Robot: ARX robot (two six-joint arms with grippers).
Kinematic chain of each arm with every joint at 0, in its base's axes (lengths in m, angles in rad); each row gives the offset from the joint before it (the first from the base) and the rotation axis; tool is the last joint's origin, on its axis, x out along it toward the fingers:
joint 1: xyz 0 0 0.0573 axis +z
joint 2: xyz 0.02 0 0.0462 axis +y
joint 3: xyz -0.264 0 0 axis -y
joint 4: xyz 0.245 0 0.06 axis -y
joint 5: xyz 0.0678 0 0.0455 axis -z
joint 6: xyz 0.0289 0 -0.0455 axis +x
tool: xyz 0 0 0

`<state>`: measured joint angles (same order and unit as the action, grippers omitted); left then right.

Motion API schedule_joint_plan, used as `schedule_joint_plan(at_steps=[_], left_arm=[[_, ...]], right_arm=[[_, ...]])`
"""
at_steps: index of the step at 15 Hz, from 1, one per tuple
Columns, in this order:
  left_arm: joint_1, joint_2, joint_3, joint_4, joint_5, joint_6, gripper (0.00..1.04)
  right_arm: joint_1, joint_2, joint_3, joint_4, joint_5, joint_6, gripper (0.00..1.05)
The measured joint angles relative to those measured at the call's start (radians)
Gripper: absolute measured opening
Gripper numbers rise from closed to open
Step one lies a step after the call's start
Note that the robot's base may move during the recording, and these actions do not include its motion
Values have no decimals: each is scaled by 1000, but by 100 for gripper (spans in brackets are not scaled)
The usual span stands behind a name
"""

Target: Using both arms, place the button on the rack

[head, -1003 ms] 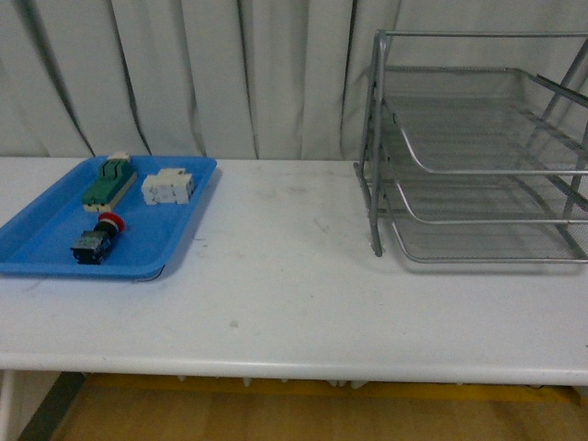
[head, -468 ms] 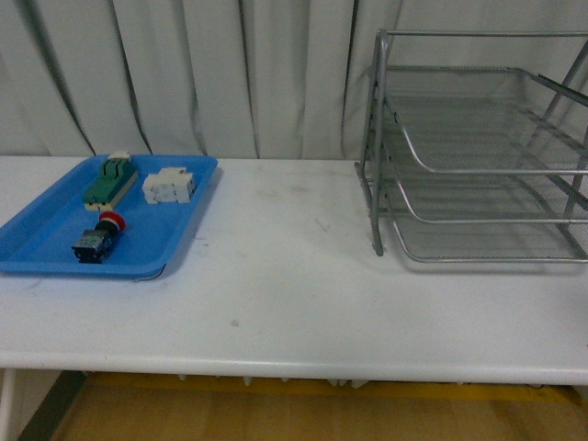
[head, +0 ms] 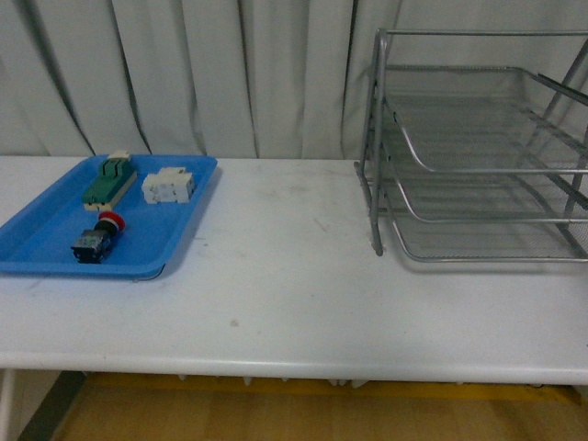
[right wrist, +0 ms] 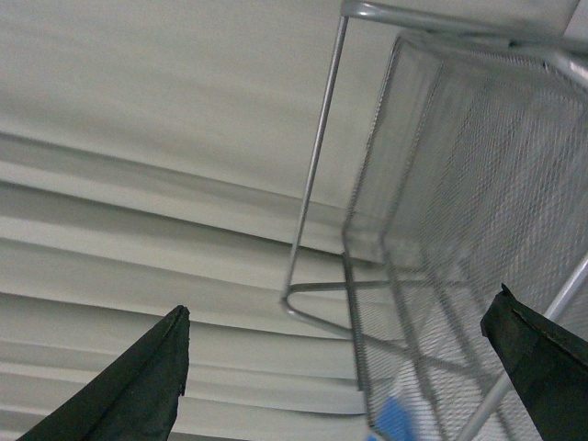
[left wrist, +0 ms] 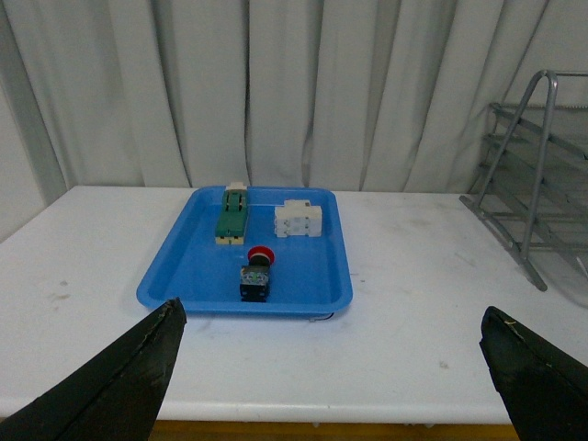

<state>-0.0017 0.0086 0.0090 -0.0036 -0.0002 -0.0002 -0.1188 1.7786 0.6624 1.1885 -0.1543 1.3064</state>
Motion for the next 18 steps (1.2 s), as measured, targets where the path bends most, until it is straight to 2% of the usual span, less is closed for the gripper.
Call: schedule_joint_plan(at_steps=[2,4,7,12,18], left_arm=[[0,0,0,0,0,0,98],[0,0,0,0,0,0,98],[0,0,0,0,0,0,98],[0,0,0,0,0,0,98],[0,0,0,0,0,0,98]], right_arm=[[39,64,-47,100,27,220,98],[71,153,-86,97,43,309,98],[80,274,-76,93,57,312,98],[81,439,56,97,70,253,98],[101,516,169,98,75,226,98]])
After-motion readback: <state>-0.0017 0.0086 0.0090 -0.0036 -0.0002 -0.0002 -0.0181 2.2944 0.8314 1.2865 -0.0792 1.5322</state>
